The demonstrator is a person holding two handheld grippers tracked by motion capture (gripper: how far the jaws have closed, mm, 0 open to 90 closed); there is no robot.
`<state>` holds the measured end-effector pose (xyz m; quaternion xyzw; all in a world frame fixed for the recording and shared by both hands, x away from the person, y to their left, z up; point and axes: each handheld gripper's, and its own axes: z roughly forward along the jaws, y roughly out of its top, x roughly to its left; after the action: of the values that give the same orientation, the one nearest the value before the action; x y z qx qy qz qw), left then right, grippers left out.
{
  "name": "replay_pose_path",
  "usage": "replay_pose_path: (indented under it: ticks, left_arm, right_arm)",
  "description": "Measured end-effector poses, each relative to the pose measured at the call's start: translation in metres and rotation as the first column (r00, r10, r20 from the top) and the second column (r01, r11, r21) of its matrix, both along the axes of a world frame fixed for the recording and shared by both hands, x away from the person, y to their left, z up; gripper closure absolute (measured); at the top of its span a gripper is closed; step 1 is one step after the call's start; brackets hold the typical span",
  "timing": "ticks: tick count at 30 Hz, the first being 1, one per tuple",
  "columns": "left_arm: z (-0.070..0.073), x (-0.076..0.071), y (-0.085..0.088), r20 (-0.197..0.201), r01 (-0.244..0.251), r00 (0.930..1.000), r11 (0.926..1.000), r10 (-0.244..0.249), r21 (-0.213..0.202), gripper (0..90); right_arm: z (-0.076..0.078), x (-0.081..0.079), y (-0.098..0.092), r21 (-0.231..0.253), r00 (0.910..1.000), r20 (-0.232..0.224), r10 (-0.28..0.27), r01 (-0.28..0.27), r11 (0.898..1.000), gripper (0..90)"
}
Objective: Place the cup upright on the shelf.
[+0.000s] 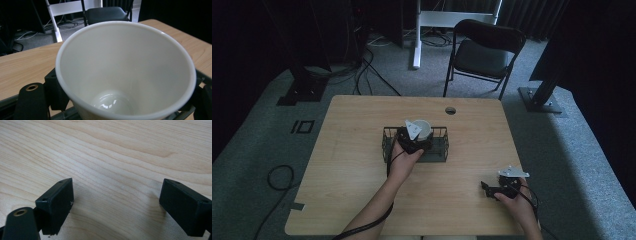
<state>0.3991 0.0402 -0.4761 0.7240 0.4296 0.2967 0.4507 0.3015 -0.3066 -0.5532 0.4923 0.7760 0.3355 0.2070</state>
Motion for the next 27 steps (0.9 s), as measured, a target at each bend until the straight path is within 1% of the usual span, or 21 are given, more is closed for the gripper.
replay_pose_path:
  ticks: [2,5,8,10,11,14,15,18,19,24,27]
  left_arm:
    - [-0.002,0.0,-0.001,-0.013,0.004,0.9999,1.0,-0.004,0.004,21.3]
    - [-0.003,0.0,-0.001,-0.009,0.004,0.9999,0.9999,-0.004,0.01,21.2]
    - [-0.003,-0.001,-0.002,-0.003,0.016,0.9999,0.9996,-0.016,0.023,21.2]
    - [-0.003,-0.001,-0.003,-0.006,0.015,0.9999,0.9995,-0.015,0.029,20.8]
    - [-0.002,-0.001,-0.003,-0.014,0.018,0.9997,0.9994,-0.017,0.028,18.9]
    - [0.0,-0.002,-0.001,-0.018,0.014,0.9997,0.9998,-0.014,0.012,16.8]
    - [0.001,-0.002,-0.001,-0.021,0.012,0.9997,0.9999,-0.012,0.009,14.5]
    - [0.005,-0.003,-0.001,-0.014,0.015,0.9998,0.9999,-0.015,0.005,13.8]
    - [0.007,-0.003,-0.001,-0.01,0.014,0.9999,0.9998,-0.014,0.01,11.9]
    - [0.011,-0.006,0.003,-0.007,0.016,0.9999,0.9999,-0.016,0.005,11.7]
    - [0.013,-0.008,0.007,-0.005,0.019,0.9998,0.9997,-0.019,0.012,11.7]
  right_arm:
    - [0.0,0.0,0.0,0.0,1.0,0.0,0.0,0.0,1.0,11.9]
    - [0.0,0.0,0.0,0.0,1.0,0.0,0.0,0.0,1.0,11.9]
    - [0.0,0.0,0.0,0.0,1.0,0.0,0.0,0.0,1.0,11.9]
    - [0.0,0.0,0.0,0.0,1.0,0.0,0.0,0.0,1.0,11.9]
    - [0.0,0.0,0.0,-0.001,1.0,0.0,0.001,-0.001,1.0,11.9]
    - [0.0,0.0,0.0,0.0,1.0,0.0,0.0,0.0,1.0,11.9]
    - [0.0,0.0,0.0,0.0,1.0,0.0,0.0,0.0,1.0,11.9]
    - [0.0,0.0,0.0,0.0,1.0,0.0,0.0,0.0,1.0,11.9]
    - [0.0,0.0,0.0,0.0,1.0,0.0,0.0,0.0,1.0,11.9]
    - [0.0,0.0,0.0,0.0,1.0,0.0,0.0,0.0,1.0,11.9]
    - [0.0,0.0,0.0,0.0,1.0,0.0,0.0,0.0,1.0,11.9]
